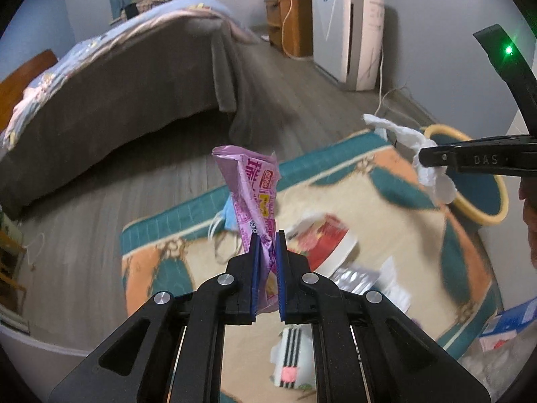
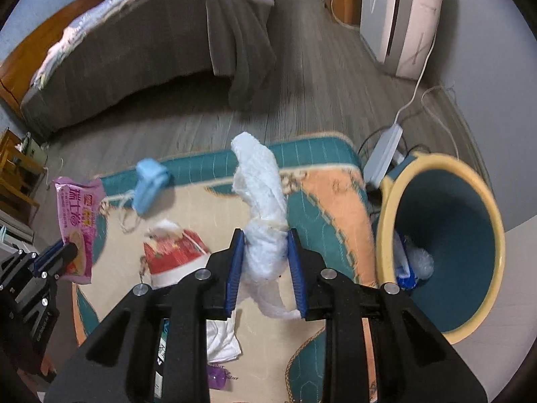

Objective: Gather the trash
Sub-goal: 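Grasp the pink wrapper with left gripper while right grasps white tissue, then carry the white tissue into the bin and open the right gripper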

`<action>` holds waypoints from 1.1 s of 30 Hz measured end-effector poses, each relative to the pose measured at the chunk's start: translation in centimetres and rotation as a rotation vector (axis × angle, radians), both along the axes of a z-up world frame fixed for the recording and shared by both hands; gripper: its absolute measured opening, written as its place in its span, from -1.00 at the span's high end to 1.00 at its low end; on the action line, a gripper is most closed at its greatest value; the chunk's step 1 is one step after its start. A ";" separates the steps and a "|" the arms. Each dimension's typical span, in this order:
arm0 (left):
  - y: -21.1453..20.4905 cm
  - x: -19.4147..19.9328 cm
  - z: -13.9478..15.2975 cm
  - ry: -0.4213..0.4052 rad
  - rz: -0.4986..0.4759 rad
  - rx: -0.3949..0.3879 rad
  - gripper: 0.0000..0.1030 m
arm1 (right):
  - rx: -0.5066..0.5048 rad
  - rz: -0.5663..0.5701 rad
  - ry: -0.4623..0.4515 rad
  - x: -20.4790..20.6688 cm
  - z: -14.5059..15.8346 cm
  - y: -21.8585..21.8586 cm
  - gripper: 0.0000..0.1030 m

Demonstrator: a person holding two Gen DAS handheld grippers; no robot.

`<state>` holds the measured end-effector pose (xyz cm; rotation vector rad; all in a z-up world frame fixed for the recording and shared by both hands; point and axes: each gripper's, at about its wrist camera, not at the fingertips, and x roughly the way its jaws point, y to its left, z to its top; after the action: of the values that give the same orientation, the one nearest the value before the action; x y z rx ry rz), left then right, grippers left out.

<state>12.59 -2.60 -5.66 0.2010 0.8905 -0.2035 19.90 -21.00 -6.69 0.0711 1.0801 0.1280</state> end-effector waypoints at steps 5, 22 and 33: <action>-2.0 0.0 1.1 -0.017 -0.034 -0.024 0.81 | -0.037 0.012 -0.055 -0.7 1.2 -1.3 0.50; -10.8 0.7 0.8 -0.006 -0.170 -0.028 0.81 | -0.030 -0.117 -0.043 -1.6 0.3 -11.3 0.50; -16.8 1.0 0.0 0.010 -0.250 -0.039 0.81 | -0.014 -0.189 -0.021 -2.3 -0.8 -16.9 0.50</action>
<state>13.56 -19.39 -5.66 0.2759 0.8693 -0.4542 17.61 -37.95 -7.48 0.1580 1.0475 -0.0490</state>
